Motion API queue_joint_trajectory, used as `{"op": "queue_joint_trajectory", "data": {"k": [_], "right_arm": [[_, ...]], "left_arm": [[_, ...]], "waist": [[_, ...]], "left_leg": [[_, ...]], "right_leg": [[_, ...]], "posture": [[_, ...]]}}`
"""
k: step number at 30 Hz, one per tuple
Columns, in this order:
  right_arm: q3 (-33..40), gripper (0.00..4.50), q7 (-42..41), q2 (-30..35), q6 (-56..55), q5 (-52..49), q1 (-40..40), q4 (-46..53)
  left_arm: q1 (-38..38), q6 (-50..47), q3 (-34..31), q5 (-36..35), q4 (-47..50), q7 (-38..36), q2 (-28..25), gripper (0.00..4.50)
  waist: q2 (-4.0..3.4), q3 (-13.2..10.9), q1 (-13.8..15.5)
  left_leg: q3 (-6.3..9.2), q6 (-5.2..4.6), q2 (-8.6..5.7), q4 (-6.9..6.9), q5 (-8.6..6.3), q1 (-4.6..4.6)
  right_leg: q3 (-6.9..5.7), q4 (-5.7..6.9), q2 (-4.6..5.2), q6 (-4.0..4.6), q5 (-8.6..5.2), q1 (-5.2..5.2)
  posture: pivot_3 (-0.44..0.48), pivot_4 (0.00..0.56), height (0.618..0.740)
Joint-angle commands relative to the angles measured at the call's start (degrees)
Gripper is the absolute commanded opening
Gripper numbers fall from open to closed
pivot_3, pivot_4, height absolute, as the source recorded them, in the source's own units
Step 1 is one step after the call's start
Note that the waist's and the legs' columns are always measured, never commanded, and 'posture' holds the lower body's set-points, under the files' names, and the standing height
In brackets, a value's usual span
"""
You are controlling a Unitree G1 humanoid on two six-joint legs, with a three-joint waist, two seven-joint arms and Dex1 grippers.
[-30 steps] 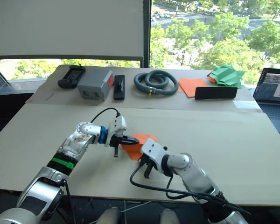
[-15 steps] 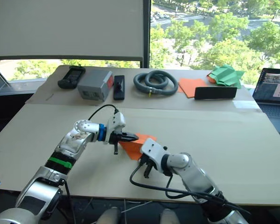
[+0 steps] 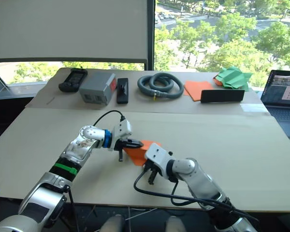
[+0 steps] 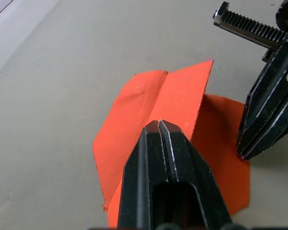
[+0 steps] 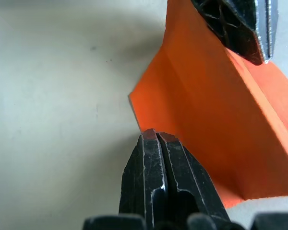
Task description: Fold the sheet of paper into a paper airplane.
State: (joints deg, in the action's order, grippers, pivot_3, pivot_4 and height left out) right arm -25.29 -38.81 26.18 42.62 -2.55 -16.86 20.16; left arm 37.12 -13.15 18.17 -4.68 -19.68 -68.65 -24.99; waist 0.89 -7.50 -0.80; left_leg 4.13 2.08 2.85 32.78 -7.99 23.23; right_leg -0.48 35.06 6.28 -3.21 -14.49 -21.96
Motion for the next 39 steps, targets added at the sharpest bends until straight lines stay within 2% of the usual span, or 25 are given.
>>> {"op": "queue_joint_trajectory", "data": {"k": [1,6,10,17,18,21,26,33,36,39], "right_arm": [[-0.40,0.02,0.37,0.26,1.82,0.33,0.41,-1.69],[0.54,0.02,-0.02,0.22,1.44,-0.44,-0.08,-0.17],[2.21,0.02,-2.02,1.66,3.87,-3.09,-0.77,5.48],[12.42,0.02,-3.93,2.15,14.91,-13.86,-2.66,14.15],[14.19,0.60,-3.63,1.76,16.05,-15.12,-3.35,13.94],[18.13,1.58,-1.84,1.20,17.85,-16.68,-5.58,10.05],[18.69,3.31,0.98,0.75,16.28,-16.00,-7.67,2.48],[19.42,3.31,1.94,-1.79,15.03,-17.72,-8.23,-3.58],[21.97,3.31,2.40,-3.67,15.59,-19.77,-8.71,-5.81],[22.90,3.31,1.67,-3.23,15.92,-20.76,-8.61,-7.35]], "left_arm": [[-1.57,-0.83,0.21,-0.06,3.02,-0.75,-1.22,0.00],[-3.77,-2.11,-0.39,-0.32,5.01,0.52,-1.96,0.00],[-4.81,-3.41,-0.63,-1.01,7.42,1.68,-1.72,0.00],[-7.31,-5.94,-0.98,-2.24,13.32,2.98,-2.03,0.00],[-7.91,-6.07,-1.28,-2.58,14.03,3.27,-2.24,0.00],[-9.97,-6.45,-2.12,-3.37,16.10,4.26,-2.88,0.00],[-12.42,-7.01,-2.79,-4.00,17.51,5.26,-3.25,0.00],[-13.90,-5.22,-2.63,-3.63,17.47,6.87,-2.61,0.00],[-14.48,-5.52,-2.61,-4.21,18.95,7.16,-2.40,0.00],[-15.40,-5.20,-2.17,-4.05,20.39,7.31,-2.70,0.00]], "waist": [[0.00,0.00,0.06],[0.00,0.00,0.08],[-0.02,-0.02,0.11],[-0.02,-0.07,0.26],[-0.02,-0.07,0.23],[-0.03,-0.08,0.09],[-0.04,-0.09,0.18],[-0.06,-0.09,0.26],[-0.06,-0.09,0.18],[-0.08,-0.10,0.23]], "left_leg": [[0.00,0.00,0.00,0.00,0.00,0.01],[0.00,0.11,0.00,0.00,-0.07,0.04],[0.00,0.23,0.00,0.00,-0.14,0.09],[0.00,-0.04,-0.01,0.00,0.02,0.22],[0.01,-0.03,-0.01,0.00,0.02,0.20],[0.00,0.02,0.00,0.00,-0.02,0.17],[0.00,0.09,0.00,-0.01,-0.06,0.19],[0.00,-0.07,-0.01,0.00,0.04,0.22],[0.00,-0.07,-0.01,-0.01,0.04,0.22],[0.00,-0.07,-0.01,0.00,0.04,0.23]], "right_leg": [[0.00,0.00,0.00,0.00,0.00,-0.02],[0.00,0.00,0.00,0.00,0.00,-0.04],[0.00,0.00,0.01,0.00,0.00,-0.06],[0.00,-0.03,0.00,0.00,0.00,-0.11],[0.00,-0.02,0.00,0.00,0.00,-0.11],[0.00,-0.03,0.01,0.00,0.00,-0.12],[0.00,-0.03,0.01,0.04,0.02,-0.17],[0.00,-0.03,0.00,0.04,0.02,-0.15],[0.00,-0.02,0.00,0.04,0.02,-0.16],[0.00,-0.01,0.00,0.04,0.03,-0.15]], "posture": [[0.000,0.150,0.711],[0.000,0.150,0.711],[0.000,0.150,0.711],[0.000,0.150,0.711],[0.000,0.150,0.711],[0.000,0.150,0.711],[0.000,0.150,0.711],[0.000,0.150,0.711],[0.000,0.150,0.711],[0.000,0.150,0.711]]}}
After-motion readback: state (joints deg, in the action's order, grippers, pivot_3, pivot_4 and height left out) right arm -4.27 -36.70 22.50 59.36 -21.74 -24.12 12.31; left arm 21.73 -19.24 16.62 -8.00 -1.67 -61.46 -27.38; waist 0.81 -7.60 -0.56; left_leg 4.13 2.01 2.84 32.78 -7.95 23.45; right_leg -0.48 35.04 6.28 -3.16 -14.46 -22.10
